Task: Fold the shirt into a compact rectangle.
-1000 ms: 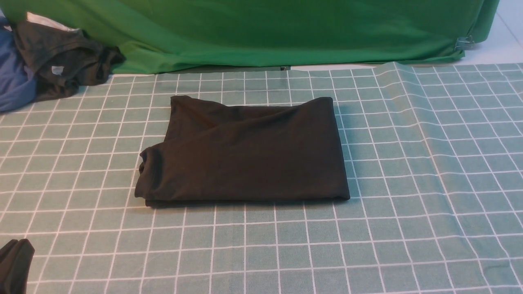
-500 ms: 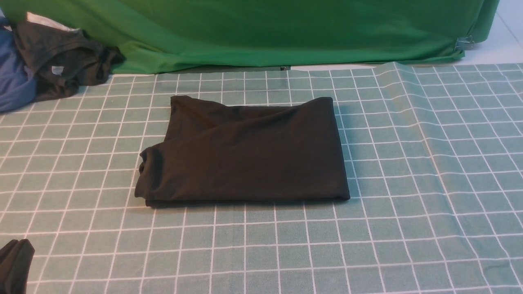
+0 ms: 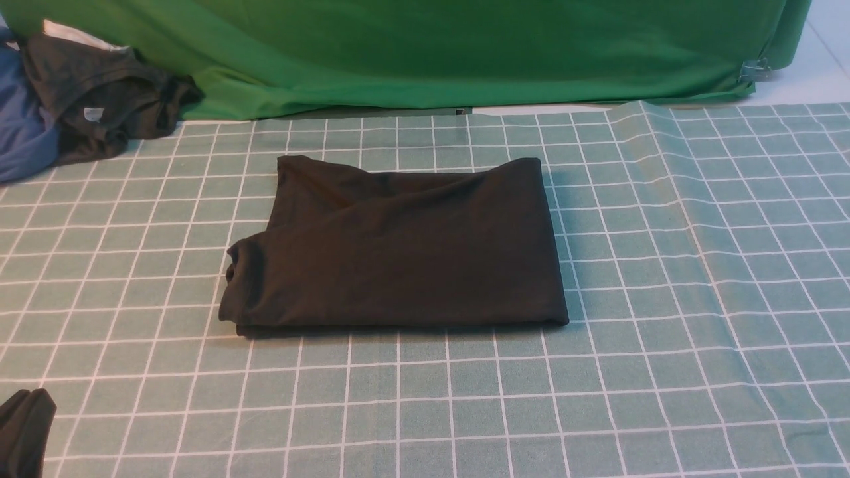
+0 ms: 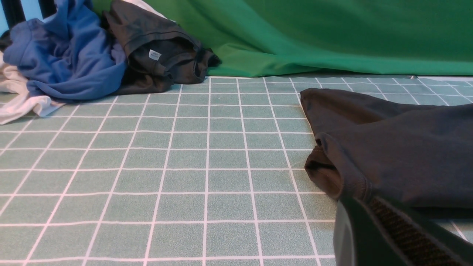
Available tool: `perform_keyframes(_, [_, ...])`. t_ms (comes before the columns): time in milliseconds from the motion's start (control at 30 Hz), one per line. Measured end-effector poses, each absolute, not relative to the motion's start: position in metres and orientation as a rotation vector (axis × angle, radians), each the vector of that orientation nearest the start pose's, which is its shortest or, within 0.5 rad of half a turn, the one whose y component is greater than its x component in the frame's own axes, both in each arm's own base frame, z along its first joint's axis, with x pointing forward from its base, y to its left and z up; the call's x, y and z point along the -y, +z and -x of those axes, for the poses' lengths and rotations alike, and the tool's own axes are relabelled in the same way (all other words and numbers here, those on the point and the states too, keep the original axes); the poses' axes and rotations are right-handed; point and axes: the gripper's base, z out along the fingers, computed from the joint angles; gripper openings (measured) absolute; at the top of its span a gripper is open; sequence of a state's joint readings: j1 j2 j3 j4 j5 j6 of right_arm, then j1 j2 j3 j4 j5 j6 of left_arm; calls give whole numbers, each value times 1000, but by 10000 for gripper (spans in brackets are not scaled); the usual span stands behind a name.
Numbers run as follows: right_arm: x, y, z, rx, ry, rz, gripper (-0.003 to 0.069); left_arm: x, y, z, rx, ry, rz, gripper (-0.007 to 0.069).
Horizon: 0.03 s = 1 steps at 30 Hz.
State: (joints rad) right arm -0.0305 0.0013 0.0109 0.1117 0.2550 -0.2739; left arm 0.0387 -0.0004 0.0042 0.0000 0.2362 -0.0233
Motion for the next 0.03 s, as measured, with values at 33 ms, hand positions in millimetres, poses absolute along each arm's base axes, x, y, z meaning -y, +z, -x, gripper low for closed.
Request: perform_keyframes(33, [-1,186,-56,-1745,-119,139,239,-2,190,-56,-1723,12,52,13])
